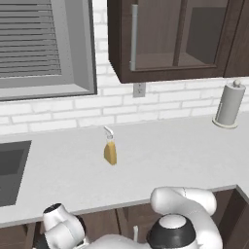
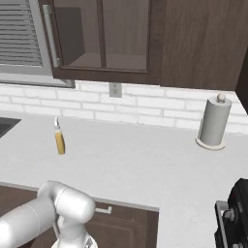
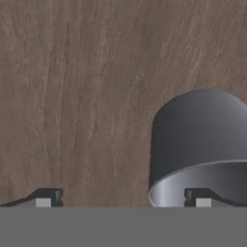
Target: Pick the measuring cup from the drawer and place it on the counter.
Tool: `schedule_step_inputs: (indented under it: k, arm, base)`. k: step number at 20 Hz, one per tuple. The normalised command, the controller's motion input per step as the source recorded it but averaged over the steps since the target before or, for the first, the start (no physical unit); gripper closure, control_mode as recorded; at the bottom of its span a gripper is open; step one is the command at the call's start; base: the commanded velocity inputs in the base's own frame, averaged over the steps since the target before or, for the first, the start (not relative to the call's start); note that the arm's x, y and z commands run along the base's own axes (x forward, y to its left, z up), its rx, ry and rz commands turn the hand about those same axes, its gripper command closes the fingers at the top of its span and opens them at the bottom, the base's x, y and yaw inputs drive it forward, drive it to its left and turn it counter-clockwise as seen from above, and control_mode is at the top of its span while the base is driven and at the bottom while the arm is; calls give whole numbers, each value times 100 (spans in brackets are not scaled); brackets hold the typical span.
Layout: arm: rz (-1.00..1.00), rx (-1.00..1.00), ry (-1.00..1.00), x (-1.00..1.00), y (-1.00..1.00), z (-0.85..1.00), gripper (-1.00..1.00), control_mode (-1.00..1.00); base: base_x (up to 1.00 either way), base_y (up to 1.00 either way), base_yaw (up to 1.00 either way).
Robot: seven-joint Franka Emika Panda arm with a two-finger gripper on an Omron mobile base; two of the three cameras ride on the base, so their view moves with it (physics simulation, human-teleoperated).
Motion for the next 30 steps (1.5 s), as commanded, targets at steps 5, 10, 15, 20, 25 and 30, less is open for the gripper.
schedule_step_inputs:
  k: [5, 10, 15, 20, 25, 30]
  arm:
    - [1, 4, -9, -13, -29, 14, -100, -100]
    - [4, -1, -3, -3, -55, -10, -100, -100]
    - [1, -2, -3, 5, -17, -19, -100, -100]
    - [0, -6, 0, 43, 32, -28, -100, -100]
    - [2, -8, -2, 15, 10, -42, 100, -100]
    - [3, -5, -3, 0, 0, -25, 100, -100]
  base:
    - [0, 0, 0]
    - [0, 0, 0]
    - [0, 0, 0]
    - [0, 0, 0]
    - [0, 0, 0]
    - [0, 0, 0]
